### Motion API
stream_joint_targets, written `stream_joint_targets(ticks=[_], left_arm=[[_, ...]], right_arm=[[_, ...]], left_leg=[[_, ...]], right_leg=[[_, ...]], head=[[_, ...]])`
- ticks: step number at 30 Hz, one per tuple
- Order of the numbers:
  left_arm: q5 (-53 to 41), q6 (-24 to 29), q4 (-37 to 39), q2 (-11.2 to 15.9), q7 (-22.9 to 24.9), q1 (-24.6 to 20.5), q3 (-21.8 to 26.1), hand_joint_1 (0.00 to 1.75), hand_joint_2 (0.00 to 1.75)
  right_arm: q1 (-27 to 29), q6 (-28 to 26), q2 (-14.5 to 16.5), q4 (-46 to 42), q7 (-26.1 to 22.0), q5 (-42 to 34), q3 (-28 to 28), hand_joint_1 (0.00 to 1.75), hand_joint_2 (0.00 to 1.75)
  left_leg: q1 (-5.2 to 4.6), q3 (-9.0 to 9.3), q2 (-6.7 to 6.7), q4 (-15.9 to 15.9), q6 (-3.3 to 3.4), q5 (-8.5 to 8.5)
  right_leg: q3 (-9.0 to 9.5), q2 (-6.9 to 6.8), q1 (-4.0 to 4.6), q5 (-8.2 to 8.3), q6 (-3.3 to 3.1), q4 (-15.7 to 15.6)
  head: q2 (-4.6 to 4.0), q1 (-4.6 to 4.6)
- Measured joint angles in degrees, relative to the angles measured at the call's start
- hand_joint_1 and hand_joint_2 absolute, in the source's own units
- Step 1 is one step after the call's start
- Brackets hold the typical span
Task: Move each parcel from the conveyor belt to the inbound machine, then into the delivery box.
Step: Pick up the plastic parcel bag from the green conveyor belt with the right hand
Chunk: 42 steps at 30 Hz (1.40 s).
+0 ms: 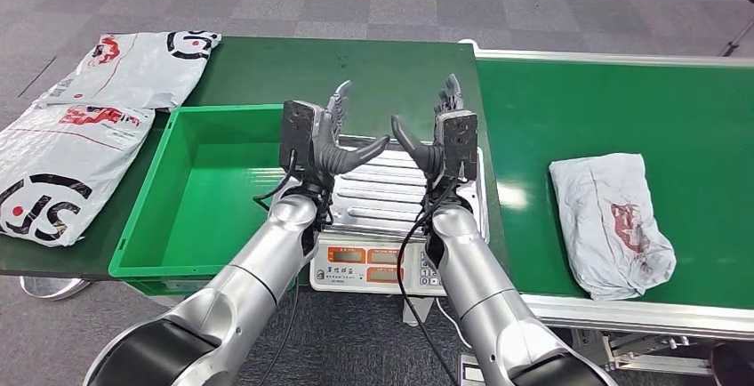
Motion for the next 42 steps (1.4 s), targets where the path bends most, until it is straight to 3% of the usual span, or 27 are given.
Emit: stream_joint_targets(ticks=[25, 37, 42], left_arm=[[-1.58, 2.25, -0.84, 0.03, -1.73, 1.46, 0.00, 0.00, 1.75], [-1.63, 3.88, -0.80, 0.11, -1.76, 0.92, 1.38, 0.00, 1.75], [-2.22, 6.28, -0.52, 1.05, -1.41, -0.84, 2.51, 0.00, 1.75]], right_arm=[[-0.11, 0.35, 1.25, 2.63, -2.01, -0.64, 0.00, 0.00, 1.75], [-1.67, -6.69, 0.18, 4.37, -0.30, 2.96, -0.07, 0.00, 1.75], [-3.74, -15.30, -3.08, 5.94, 6.97, 13.75, -0.12, 0.00, 1.75]], left_leg=[[0.00, 0.00, 0.00, 0.00, 0.00, 0.00], [0.00, 0.00, 0.00, 0.01, 0.00, 0.00], [-0.02, 0.00, 0.00, 0.01, 0.01, 0.01]], right_leg=[[0.00, 0.00, 0.00, 0.00, 0.00, 0.00], [-0.01, 0.00, 0.00, 0.00, 0.00, 0.00], [0.00, 0.00, -0.02, 0.02, 0.01, 0.00]], head=[[0.00, 0.00], [0.00, 0.00], [0.00, 0.01]])
